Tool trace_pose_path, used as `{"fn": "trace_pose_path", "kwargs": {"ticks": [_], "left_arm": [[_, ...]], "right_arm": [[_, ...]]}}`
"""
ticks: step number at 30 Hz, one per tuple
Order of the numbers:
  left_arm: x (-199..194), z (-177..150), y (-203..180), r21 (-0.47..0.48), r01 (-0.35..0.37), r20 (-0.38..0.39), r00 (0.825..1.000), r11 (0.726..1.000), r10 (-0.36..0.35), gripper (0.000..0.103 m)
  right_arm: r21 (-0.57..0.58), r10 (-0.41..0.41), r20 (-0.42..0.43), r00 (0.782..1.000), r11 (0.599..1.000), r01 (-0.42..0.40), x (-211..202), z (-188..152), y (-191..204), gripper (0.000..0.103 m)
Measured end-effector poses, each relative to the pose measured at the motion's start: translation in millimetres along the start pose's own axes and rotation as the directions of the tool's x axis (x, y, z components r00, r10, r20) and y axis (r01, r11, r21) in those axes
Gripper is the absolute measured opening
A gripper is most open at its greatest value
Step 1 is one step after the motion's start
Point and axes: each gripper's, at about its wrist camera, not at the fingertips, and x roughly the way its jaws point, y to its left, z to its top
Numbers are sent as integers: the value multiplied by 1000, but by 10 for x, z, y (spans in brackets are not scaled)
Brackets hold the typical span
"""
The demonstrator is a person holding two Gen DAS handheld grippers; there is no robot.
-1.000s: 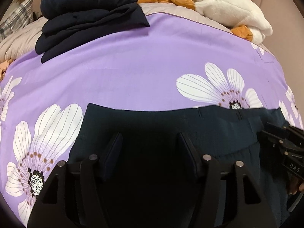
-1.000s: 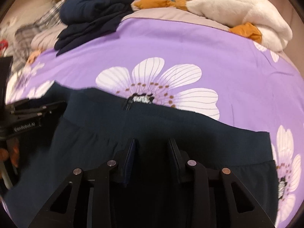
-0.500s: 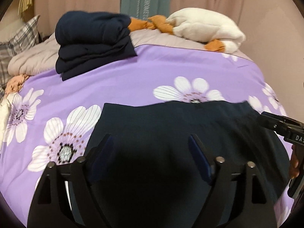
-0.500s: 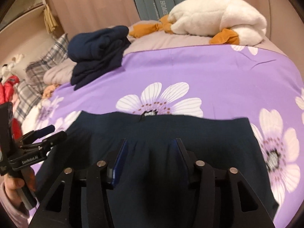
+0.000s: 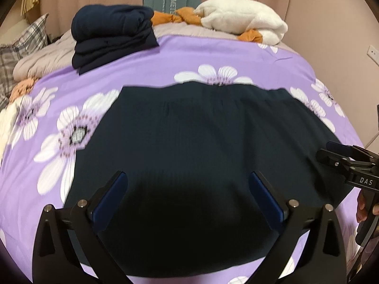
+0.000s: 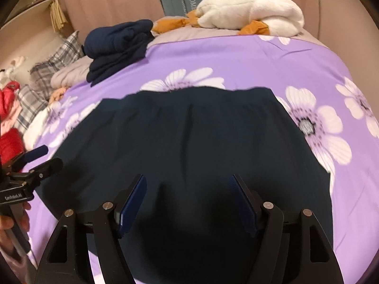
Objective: Fold large clothes
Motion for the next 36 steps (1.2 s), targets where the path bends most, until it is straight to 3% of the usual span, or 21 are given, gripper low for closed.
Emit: {"fn": "trace_pose_path", "kwargs": {"ticks": [7, 16, 24, 29, 36], "left_arm": [[324, -277, 188, -65, -16, -103, 995, 998, 9, 102], [254, -412, 241, -93, -11, -95, 995, 996, 2, 102], [-1, -492, 430, -107, -82, -57, 995, 991, 77, 102], [9, -613, 544, -114, -73, -59, 996, 991, 66, 103], [39, -673, 553, -120, -63, -54, 997, 991, 57, 103]], "right_arm": [[28, -20, -43, 999, 999, 22, 127, -230, -87, 72], [-11, -69, -53, 996, 998, 69, 96, -257, 26, 73], [61, -131, 47, 990, 990, 129, -227, -343, -199, 73], [101, -185, -7, 983, 977, 185, -153, -472, -404, 73], [130, -156, -15, 988, 979, 157, -98, -573, -493, 73]]}}
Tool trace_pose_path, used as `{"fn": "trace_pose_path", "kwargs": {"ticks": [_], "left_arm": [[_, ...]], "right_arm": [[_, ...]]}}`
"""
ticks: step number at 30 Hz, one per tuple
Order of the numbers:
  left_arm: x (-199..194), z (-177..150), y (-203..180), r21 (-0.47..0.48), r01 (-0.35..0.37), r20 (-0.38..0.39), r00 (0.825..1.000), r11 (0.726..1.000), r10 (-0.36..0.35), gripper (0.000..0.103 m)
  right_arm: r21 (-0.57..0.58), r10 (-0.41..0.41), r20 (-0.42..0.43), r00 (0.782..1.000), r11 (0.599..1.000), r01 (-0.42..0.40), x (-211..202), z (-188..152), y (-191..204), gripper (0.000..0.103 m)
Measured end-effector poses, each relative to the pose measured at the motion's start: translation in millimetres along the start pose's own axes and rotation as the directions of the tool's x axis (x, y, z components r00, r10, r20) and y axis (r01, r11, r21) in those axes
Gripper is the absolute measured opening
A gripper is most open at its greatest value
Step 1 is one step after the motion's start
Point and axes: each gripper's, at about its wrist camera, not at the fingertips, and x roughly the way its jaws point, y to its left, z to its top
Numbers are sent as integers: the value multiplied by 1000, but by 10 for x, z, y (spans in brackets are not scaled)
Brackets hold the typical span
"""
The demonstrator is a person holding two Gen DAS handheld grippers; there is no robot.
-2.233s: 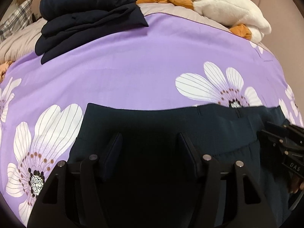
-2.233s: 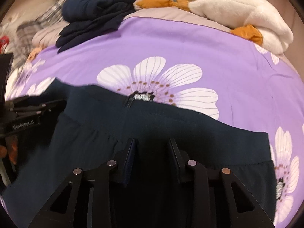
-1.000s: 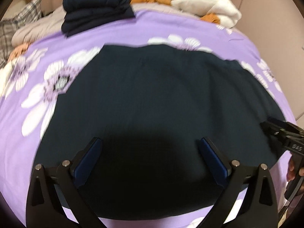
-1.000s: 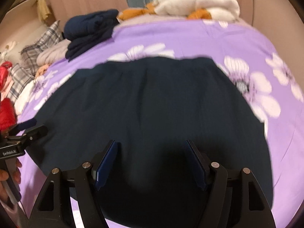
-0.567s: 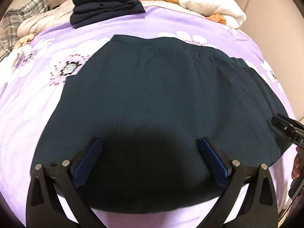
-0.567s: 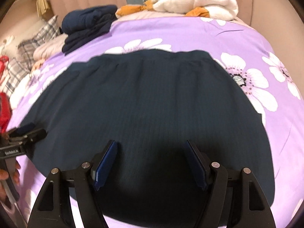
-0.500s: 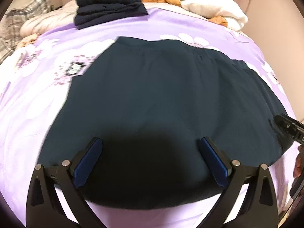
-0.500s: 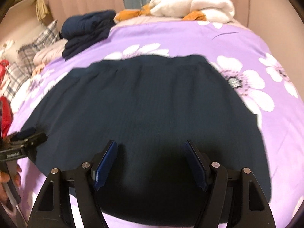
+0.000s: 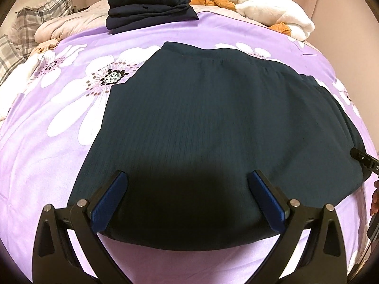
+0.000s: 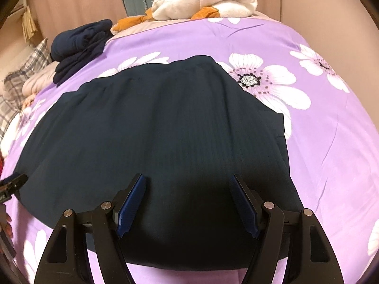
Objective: Fold large clothes
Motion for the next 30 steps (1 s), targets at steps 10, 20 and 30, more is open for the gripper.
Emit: {"fn": "trace_pose_path", "kwargs": {"ticks": [10, 20, 30], "left_arm": [[-3, -12, -3, 3, -4, 1, 1000, 1000, 4, 103], [11, -12, 19, 1, -7, 8, 1000, 1000, 7, 103], [12, -22, 17, 0, -9, 11, 1000, 1000, 9, 103]], "right_arm": [[14, 5, 1, 1000, 1000, -5, -22, -36, -19, 73], [13, 9, 3, 1000, 1000, -9, -39, -49, -45, 73], [20, 6, 8, 1000, 1000, -7, -68, -68, -46, 73]]}}
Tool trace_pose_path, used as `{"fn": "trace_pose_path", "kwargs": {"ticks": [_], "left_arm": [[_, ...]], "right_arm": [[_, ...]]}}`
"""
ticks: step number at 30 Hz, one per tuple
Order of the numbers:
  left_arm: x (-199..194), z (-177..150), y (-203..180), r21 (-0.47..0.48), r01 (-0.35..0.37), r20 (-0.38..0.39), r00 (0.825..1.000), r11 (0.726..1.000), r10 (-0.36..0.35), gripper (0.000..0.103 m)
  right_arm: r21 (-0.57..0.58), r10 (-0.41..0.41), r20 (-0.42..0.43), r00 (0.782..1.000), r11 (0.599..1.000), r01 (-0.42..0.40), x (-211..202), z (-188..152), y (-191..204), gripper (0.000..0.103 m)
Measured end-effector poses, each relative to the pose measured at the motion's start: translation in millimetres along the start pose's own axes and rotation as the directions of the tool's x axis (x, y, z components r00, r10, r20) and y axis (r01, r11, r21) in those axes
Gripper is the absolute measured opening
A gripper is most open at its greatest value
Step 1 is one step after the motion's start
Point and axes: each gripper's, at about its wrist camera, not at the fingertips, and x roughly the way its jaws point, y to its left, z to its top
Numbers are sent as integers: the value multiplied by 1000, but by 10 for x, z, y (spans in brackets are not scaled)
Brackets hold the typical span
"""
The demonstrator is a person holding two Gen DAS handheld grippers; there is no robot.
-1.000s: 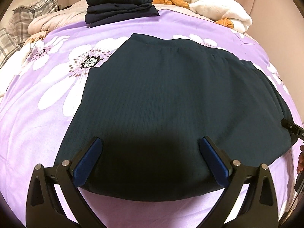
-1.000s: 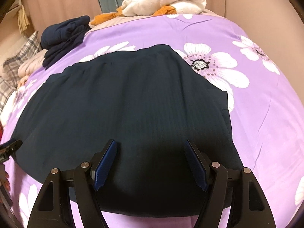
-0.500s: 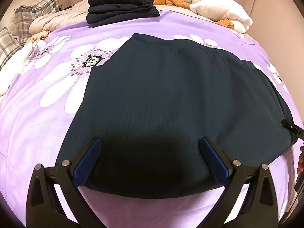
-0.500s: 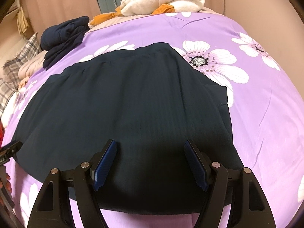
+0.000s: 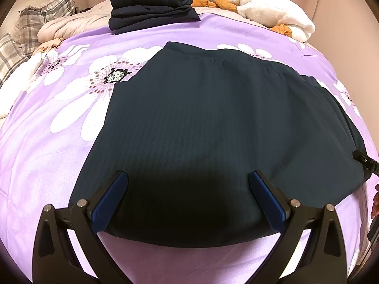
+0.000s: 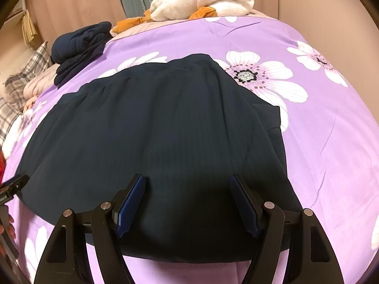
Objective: Fold large clothes
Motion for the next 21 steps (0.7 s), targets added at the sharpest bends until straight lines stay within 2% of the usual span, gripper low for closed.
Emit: {"fn": "trace_pose_path", "kwargs": {"ticks": [21], "left_arm": [[-80, -79, 36, -21, -3, -6, 1000, 1000, 2, 103]], "right_arm": [[33, 10, 5, 1000, 999, -10, -138, -101, -89, 73]]}}
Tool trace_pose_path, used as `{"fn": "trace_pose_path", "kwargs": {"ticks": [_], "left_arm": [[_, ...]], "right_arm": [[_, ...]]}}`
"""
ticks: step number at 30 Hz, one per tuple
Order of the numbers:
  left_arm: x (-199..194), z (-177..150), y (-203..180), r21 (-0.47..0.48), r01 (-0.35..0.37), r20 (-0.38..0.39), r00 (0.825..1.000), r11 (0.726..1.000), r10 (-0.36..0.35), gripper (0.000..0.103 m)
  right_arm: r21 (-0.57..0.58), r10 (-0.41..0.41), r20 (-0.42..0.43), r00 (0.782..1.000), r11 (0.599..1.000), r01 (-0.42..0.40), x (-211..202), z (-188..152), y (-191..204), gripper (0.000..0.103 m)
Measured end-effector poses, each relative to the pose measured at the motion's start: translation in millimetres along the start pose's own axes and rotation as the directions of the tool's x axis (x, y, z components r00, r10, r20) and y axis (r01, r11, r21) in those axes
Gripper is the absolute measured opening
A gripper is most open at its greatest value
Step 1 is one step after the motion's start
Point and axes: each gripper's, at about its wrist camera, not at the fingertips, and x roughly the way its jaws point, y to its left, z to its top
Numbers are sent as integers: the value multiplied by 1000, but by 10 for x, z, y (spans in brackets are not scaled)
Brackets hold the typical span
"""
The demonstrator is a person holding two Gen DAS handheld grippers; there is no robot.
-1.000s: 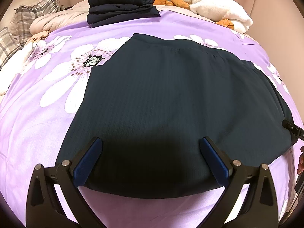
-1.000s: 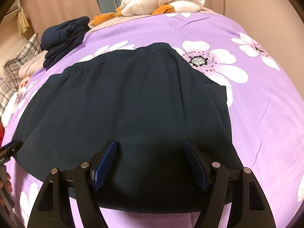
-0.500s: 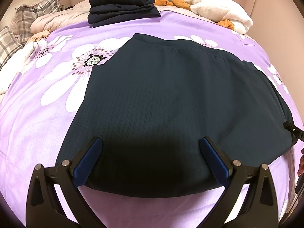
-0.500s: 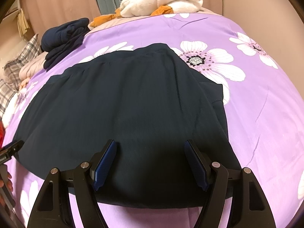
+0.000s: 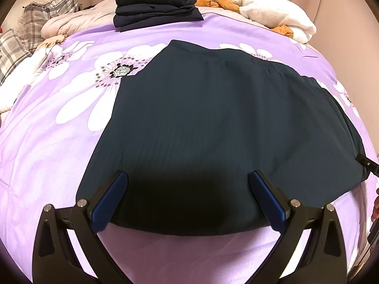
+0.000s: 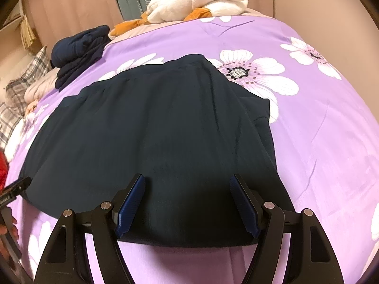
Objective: Fold large clothes
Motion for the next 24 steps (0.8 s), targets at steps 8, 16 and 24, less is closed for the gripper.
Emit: {"fn": "trace_pose_path", "kwargs": {"ticks": [8, 16, 24], "left_arm": [[-61, -66, 35, -21, -12, -12, 1000, 1000, 11, 103], [-107, -121, 67, -29, -22, -18, 1000, 999, 21, 103], [-132, -168, 108, -35, -17, -16, 1000, 999, 17, 103]], "right_arm": [[38, 20, 0, 1000, 999, -19, -80, -69, -87, 73], [55, 30, -8, 1000, 998, -30, -133, -101, -130, 73], [65, 34, -11, 999, 997, -34, -168, -141, -154, 73]]}}
